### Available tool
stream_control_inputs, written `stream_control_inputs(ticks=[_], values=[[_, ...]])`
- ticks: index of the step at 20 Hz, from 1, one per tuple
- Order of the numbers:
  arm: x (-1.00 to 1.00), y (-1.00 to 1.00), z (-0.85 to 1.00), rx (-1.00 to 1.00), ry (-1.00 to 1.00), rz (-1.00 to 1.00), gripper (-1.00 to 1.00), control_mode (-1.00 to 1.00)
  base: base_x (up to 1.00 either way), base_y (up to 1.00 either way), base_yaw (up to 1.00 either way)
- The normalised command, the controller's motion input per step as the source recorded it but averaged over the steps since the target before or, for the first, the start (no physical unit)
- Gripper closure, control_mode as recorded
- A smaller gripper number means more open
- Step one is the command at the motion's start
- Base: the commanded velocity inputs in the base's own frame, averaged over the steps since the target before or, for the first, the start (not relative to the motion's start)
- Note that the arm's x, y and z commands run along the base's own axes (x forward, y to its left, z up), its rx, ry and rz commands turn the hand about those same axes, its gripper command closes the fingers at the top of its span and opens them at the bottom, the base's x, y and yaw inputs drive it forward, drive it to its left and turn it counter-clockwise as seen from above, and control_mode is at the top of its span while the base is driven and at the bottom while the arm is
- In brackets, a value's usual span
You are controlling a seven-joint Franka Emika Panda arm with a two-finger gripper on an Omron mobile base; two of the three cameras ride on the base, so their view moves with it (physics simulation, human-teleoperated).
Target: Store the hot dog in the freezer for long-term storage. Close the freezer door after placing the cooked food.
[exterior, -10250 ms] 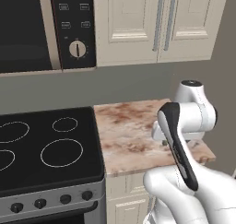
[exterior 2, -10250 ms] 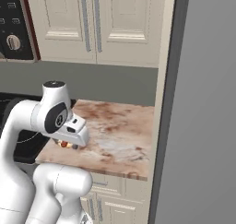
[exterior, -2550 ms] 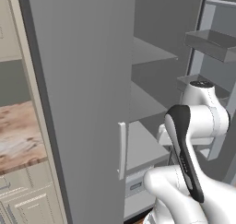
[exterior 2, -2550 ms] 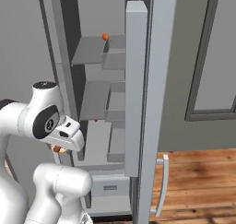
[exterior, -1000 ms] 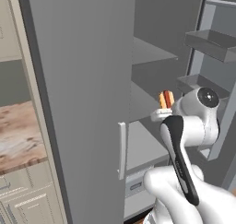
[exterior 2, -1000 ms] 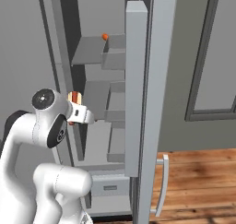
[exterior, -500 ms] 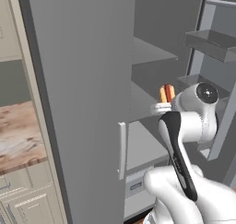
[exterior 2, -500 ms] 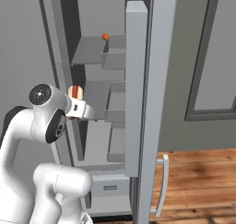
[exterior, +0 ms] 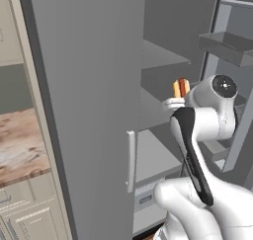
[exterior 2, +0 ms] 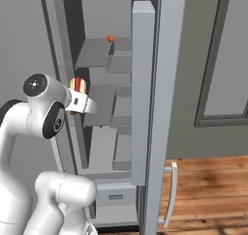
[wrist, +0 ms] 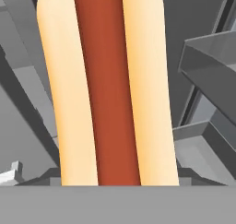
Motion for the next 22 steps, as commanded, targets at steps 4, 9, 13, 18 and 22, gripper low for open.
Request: stream_control_inputs(ticks=[4,9,13,18,22], values=[[0.00,0.00,0.45,0.00,-0.07,0.00,1.00,-1.00,0.00,0.00,0.00],[0.00,0.00,0.27,0.08,0.00,0.00,1.00,-1.00,0.00,0.00,0.00],[0.07,0.00,0.16,0.03,0.00,-0.02,1.00,-1.00,0.00,0.00,0.00],[0.11,0.00,0.01,0.03,0.00,-0.05,1.00,-1.00,0.00,0.00,0.00],[0.20,0.00,0.00,0.09,0.00,-0.08,1.00,-1.00,0.00,0.00,0.00]])
